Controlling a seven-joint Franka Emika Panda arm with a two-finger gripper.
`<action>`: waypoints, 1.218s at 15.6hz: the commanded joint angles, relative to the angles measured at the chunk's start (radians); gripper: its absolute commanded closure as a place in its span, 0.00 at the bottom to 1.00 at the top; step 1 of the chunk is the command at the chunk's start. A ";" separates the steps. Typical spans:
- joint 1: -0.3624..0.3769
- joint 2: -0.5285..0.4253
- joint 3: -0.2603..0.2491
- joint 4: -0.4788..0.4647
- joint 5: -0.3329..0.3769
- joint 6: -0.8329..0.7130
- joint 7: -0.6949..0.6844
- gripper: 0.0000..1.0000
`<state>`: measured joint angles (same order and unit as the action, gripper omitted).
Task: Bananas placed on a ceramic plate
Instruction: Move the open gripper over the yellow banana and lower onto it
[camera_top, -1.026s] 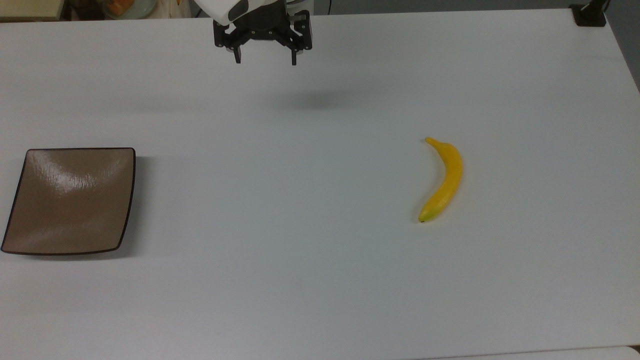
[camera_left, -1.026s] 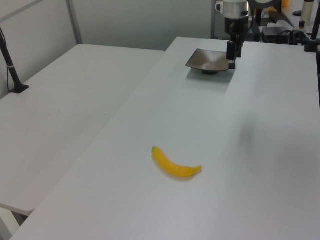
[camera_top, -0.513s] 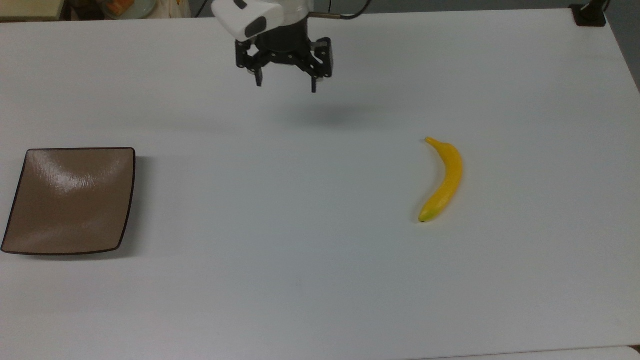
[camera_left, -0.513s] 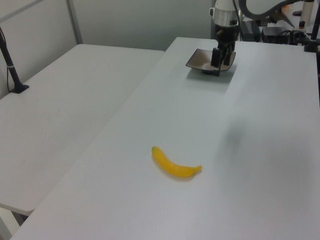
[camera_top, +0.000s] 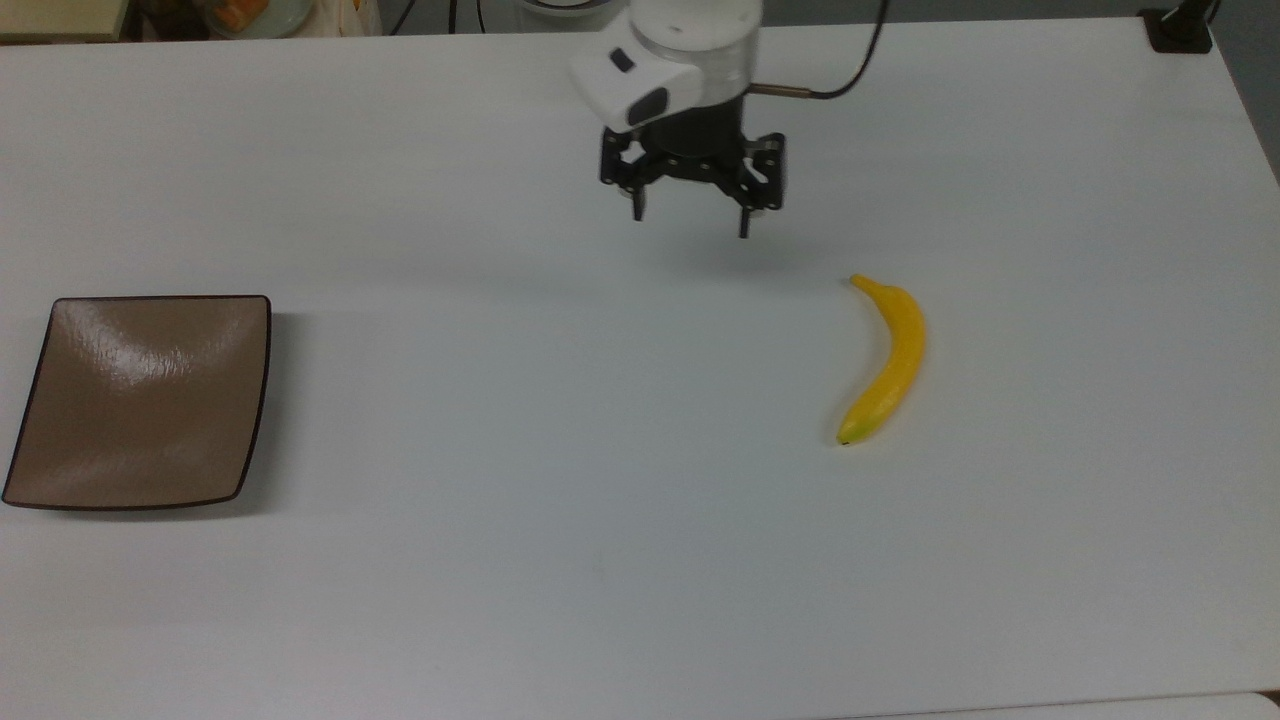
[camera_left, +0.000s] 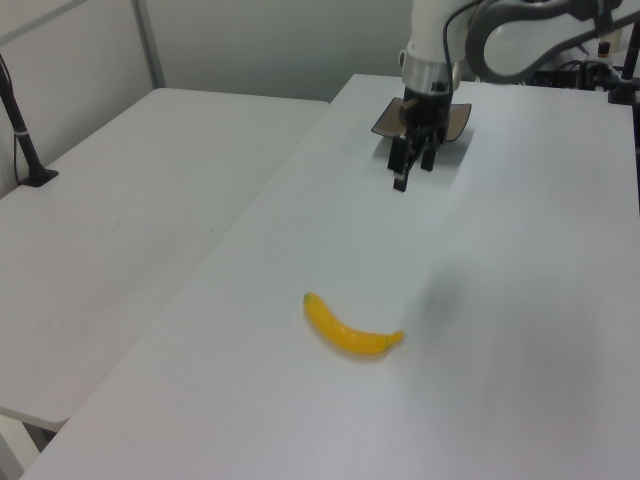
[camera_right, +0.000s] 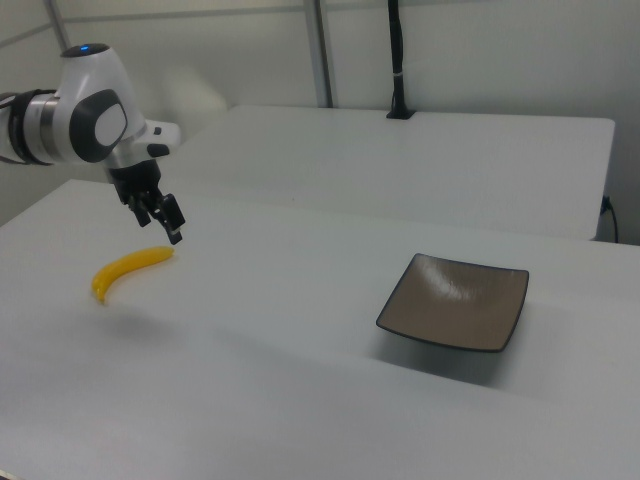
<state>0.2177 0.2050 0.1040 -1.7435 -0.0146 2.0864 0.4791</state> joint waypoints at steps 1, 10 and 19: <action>0.061 0.077 -0.004 0.060 -0.007 0.046 0.099 0.00; 0.202 0.281 -0.001 0.200 -0.042 0.155 0.235 0.00; 0.255 0.442 -0.001 0.282 -0.188 0.328 0.423 0.00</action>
<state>0.4521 0.6012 0.1075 -1.4902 -0.1434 2.3831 0.8253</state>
